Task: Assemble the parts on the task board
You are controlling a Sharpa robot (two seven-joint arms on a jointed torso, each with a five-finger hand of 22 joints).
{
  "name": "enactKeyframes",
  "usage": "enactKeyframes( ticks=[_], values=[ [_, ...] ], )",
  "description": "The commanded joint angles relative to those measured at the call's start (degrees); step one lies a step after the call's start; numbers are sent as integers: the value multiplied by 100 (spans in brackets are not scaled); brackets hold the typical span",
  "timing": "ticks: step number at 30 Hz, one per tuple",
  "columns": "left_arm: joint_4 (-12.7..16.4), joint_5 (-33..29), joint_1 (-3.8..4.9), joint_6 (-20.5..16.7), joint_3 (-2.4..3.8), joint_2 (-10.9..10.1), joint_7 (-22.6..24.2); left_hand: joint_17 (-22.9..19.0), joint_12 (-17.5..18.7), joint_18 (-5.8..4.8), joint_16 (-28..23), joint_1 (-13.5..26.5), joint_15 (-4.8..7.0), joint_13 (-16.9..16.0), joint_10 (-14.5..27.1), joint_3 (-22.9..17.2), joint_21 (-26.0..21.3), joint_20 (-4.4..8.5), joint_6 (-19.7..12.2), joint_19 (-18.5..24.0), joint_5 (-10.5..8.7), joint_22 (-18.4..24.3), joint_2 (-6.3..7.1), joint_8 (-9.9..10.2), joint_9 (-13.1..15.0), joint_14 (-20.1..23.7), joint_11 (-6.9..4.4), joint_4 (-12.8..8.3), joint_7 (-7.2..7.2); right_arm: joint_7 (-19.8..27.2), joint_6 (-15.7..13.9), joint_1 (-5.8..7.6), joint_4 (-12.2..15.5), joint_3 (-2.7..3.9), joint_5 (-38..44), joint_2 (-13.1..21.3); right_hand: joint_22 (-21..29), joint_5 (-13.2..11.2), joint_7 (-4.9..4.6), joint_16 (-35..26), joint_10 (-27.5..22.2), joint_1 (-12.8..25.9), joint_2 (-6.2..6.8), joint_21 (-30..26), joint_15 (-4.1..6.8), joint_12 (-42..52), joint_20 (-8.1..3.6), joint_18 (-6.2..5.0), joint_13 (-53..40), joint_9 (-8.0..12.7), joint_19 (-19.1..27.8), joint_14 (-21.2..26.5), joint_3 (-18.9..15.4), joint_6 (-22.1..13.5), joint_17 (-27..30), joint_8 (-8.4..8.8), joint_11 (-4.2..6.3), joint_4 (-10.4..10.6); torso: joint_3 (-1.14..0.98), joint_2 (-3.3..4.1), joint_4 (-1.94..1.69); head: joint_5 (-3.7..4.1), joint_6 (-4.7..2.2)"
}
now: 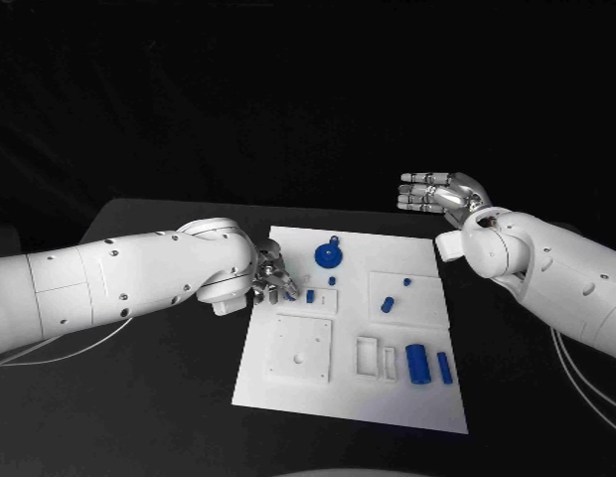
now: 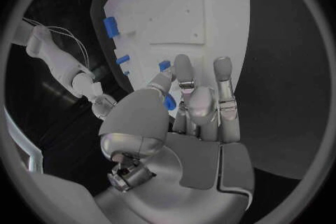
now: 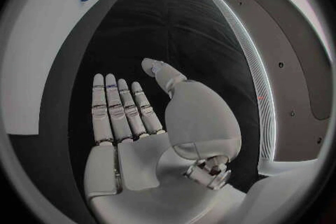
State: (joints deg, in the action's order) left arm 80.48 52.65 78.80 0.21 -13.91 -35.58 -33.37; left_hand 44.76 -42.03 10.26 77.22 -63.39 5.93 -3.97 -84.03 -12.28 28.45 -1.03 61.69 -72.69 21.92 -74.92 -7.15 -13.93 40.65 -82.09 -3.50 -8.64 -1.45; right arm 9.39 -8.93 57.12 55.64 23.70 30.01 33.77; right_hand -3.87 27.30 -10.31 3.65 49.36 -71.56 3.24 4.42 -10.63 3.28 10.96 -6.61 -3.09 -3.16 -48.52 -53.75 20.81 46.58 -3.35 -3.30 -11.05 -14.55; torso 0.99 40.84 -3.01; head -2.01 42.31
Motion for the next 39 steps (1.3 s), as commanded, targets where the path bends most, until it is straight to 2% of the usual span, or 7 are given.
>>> enactKeyframes(
  ticks=[1,39],
  values=[
    [8,137,-9,-25,3,6,-4,-6,-25,56,11,-25,5,9,-284,-207,23,-32,201,5,22,-103,-54,-282,92,-27,-41,-170,170,89,30,2,11,1,45,-5,8,17,9,-33,-5,39,-2,-5,-1,-23,5,40,7,7,31,4,19,-2,5,21,19,1,-3,-2,1,-1,6],
    [-48,241,-27,320,4,27,-19,-35,1,128,-4,-54,-1,12,-285,-206,33,-110,196,29,7,-101,-51,-286,77,-24,-37,-185,166,84,62,3,12,1,44,36,8,23,8,-34,-6,36,3,-7,-2,-23,5,40,7,8,31,11,26,-11,6,22,19,0,-5,4,2,7,28]
  ],
)
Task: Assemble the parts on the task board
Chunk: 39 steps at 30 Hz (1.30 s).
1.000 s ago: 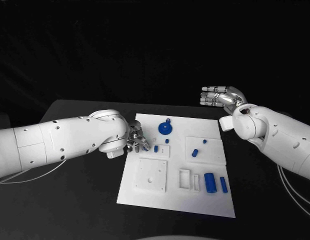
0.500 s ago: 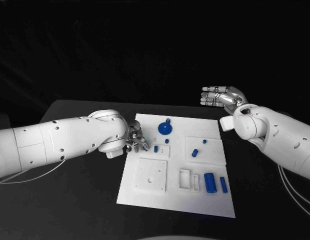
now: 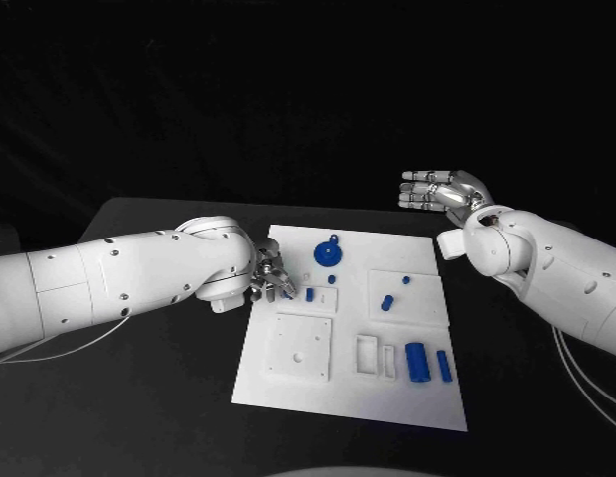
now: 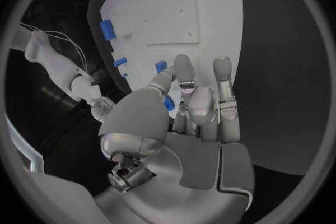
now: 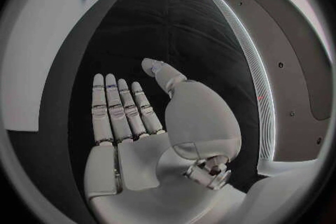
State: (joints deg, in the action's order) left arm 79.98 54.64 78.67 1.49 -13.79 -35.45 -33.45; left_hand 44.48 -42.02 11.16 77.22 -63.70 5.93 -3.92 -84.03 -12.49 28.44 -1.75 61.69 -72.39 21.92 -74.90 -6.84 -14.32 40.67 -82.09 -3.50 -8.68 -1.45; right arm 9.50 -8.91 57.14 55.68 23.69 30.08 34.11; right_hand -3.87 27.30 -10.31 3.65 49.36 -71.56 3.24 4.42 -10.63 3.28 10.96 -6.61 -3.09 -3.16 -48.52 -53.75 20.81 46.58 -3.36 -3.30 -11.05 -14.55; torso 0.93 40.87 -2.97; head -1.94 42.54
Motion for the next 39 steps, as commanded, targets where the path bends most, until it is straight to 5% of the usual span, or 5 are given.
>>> enactKeyframes(
  ticks=[1,24,39],
  values=[
    [2,42,-14,201,-8,14,-11,-7,1,38,-4,-22,-1,8,-285,-186,34,-38,196,-2,7,-103,-82,-246,75,-25,-38,-181,166,72,60,1,8,1,37,2,8,23,8,-34,-6,36,3,-7,-2,-23,5,41,7,8,31,11,26,-11,7,22,19,0,1,0,-2,-1,7],
    [-128,0,-14,302,-6,107,-15,-4,24,71,-7,-54,-4,13,-285,-201,41,-72,191,7,30,-105,-88,-268,102,-26,-39,-209,165,69,66,1,49,1,1,6,8,25,7,-35,-6,38,2,-8,-3,-23,5,40,7,8,35,10,23,-14,7,22,19,-6,0,1,0,4,2],
    [-318,-6,-11,739,-5,294,-47,-9,34,72,-13,-71,-8,15,-285,-217,46,-74,196,21,59,-106,-76,-259,94,-22,-38,-254,162,63,61,1,63,1,-6,6,8,25,8,-34,-13,31,1,-8,-3,-23,5,40,7,7,37,11,27,-10,7,21,18,-13,-3,2,6,-2,13]
  ],
)
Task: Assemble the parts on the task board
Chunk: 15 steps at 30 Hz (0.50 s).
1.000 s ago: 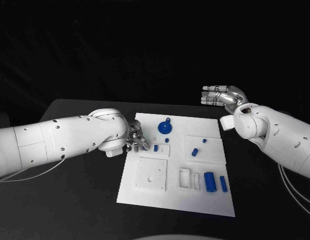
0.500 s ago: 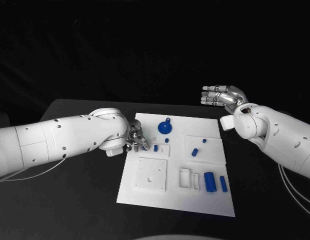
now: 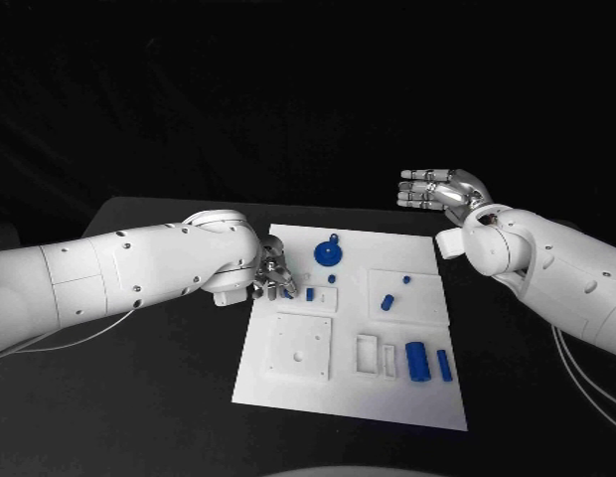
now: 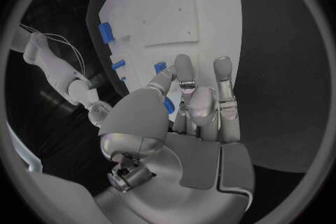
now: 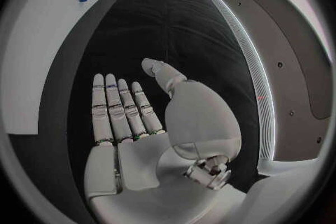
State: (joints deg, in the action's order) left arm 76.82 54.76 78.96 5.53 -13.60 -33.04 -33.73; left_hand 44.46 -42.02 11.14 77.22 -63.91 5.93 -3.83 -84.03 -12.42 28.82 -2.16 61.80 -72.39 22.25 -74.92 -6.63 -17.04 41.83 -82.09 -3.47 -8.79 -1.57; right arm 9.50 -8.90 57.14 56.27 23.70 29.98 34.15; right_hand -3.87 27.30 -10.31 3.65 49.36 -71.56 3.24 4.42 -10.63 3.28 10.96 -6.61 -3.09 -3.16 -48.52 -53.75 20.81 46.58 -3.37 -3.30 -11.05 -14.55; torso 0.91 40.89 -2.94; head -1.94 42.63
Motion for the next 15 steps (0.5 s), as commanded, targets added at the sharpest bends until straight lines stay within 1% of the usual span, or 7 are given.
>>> enactKeyframes(
  ticks=[1,8,15],
  values=[
    [-10,-18,-40,361,-24,58,-20,-8,34,73,-13,-51,-8,6,-285,-225,8,-33,185,21,26,-104,-97,12,-23,-22,-40,-244,174,63,60,0,3,0,5,2,8,25,8,-35,-13,31,1,-8,-3,-23,5,40,7,8,37,11,27,-10,8,21,18,-13,-1,-1,2,-1,7],
    [-46,-14,-38,518,-23,85,-27,7,41,68,-9,-60,-8,7,-285,-235,12,-29,196,27,50,-105,-94,19,-33,-25,-42,-271,173,60,63,0,-3,0,7,6,8,25,8,-35,-13,31,1,-8,-3,-23,5,40,7,8,37,11,27,-10,8,21,18,-13,1,-1,-3,10,13],
    [-30,-11,-37,502,-23,105,-22,14,44,63,-7,-58,-8,7,-285,-239,15,-22,206,29,60,-104,-99,26,-41,-25,-43,-285,173,60,70,0,-7,0,7,6,8,25,8,-35,-13,31,1,-8,-3,-23,5,40,7,8,37,11,27,-10,8,21,18,-13,3,2,-4,15,13]
  ],
)
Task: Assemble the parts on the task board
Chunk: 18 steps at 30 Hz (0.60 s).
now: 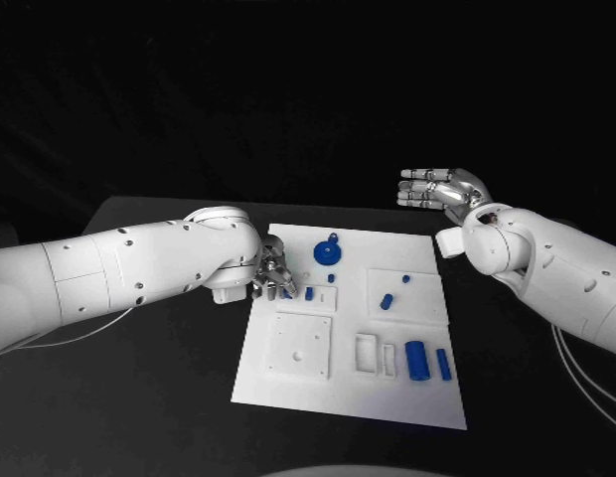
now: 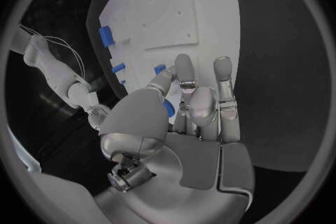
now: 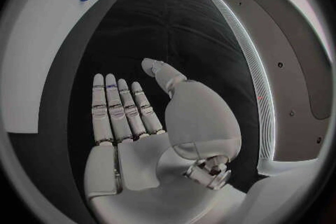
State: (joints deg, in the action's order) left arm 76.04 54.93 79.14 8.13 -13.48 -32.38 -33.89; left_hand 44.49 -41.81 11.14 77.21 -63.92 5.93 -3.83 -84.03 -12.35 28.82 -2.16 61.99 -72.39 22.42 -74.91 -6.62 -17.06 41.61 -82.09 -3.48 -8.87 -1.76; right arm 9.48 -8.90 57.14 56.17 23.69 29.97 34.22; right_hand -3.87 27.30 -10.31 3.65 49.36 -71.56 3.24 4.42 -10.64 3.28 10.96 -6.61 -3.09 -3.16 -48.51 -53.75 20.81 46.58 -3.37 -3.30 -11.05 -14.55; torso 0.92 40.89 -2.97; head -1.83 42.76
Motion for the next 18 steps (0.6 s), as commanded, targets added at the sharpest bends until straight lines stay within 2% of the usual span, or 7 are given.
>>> enactKeyframes(
  ticks=[1,12,18],
  values=[
    [53,-27,-55,222,-35,41,-4,11,23,63,-7,-57,-8,7,-286,-246,16,-22,187,29,42,-105,-100,29,-18,-25,-42,-277,192,62,71,0,2,1,7,-1,8,25,8,-35,-13,31,1,-8,-3,-23,5,40,7,8,36,11,27,-10,8,21,18,-13,1,1,-1,4,1],
    [36,-3,-55,29,-34,68,19,36,22,62,4,-46,1,10,-286,-267,32,-15,199,21,136,-105,-94,17,6,-29,-53,-316,198,61,79,0,-4,1,7,-1,8,25,8,-35,-13,31,1,-8,-3,-23,5,40,7,8,36,11,27,-10,8,21,18,-13,-1,0,0,9,-4],
    [1,16,-55,58,-34,99,15,36,22,62,4,-46,1,10,-286,-267,32,-15,199,21,136,-105,-94,17,6,-29,-53,-316,198,59,79,0,-5,1,7,4,8,25,8,-35,-13,31,1,-8,-3,-23,5,40,7,8,36,11,27,-10,8,21,18,-13,0,0,-1,12,-5]
  ],
)
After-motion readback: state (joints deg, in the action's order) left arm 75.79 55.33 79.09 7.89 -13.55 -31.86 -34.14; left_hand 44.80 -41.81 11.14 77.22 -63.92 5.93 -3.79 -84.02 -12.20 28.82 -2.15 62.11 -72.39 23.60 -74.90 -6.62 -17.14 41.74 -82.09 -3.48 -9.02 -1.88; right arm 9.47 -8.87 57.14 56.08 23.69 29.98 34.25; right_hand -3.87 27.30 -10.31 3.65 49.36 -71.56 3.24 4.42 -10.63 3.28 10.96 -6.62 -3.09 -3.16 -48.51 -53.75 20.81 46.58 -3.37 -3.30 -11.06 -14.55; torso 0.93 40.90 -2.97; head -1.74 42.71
